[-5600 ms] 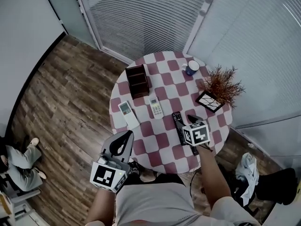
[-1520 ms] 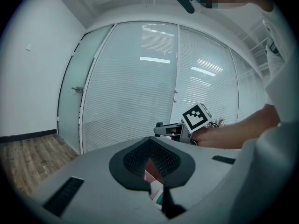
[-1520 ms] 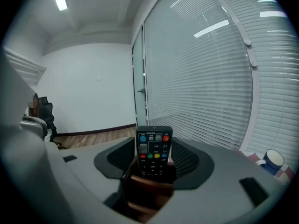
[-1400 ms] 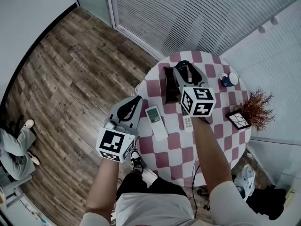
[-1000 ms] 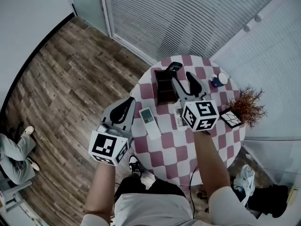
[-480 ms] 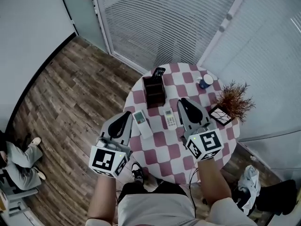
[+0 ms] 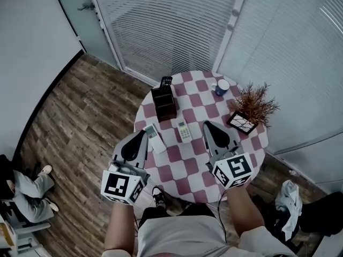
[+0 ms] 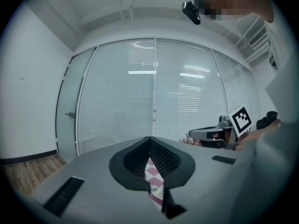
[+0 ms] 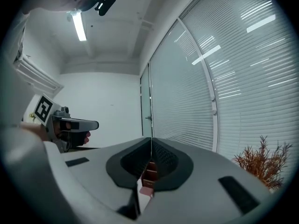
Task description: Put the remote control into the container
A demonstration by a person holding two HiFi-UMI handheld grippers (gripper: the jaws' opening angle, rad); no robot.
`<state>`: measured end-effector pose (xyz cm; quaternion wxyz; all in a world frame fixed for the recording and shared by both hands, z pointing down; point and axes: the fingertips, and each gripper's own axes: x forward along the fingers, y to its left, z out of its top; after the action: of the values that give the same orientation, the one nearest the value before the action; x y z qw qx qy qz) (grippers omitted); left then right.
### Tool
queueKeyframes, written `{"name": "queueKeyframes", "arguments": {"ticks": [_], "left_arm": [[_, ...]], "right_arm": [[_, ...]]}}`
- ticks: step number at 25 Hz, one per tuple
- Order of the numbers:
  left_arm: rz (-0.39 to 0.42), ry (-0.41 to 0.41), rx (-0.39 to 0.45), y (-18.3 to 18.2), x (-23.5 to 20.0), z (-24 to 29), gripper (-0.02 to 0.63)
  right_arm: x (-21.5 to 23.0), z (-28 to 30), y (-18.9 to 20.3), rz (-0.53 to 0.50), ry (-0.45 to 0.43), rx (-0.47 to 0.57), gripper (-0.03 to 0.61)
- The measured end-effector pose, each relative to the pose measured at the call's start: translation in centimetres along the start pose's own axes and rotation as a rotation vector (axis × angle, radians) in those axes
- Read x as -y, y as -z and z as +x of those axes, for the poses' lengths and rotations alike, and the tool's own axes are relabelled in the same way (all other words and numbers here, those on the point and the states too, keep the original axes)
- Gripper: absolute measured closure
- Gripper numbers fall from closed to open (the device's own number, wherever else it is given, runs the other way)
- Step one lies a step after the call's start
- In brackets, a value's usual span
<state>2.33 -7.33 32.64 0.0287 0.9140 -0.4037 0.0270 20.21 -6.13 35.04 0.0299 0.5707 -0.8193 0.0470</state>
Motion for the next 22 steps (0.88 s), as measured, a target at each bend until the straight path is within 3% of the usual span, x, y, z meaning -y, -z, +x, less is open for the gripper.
{"name": "queueKeyframes", "arguments": {"ticks": [11, 22], "left_arm": [[0.008, -0.005, 0.016, -0.4, 0.5, -0.6, 0.604], [-0.028, -0.099, -0.005, 2.0, -3.7, -3.9, 0.604]], "right_arm": [[-0.6, -0.8, 0.1, -0.015, -0.003, -0.022, 0.561], [-5.8, 5.6, 5.9, -0.043, -0.141, -0.263, 0.557]]}}
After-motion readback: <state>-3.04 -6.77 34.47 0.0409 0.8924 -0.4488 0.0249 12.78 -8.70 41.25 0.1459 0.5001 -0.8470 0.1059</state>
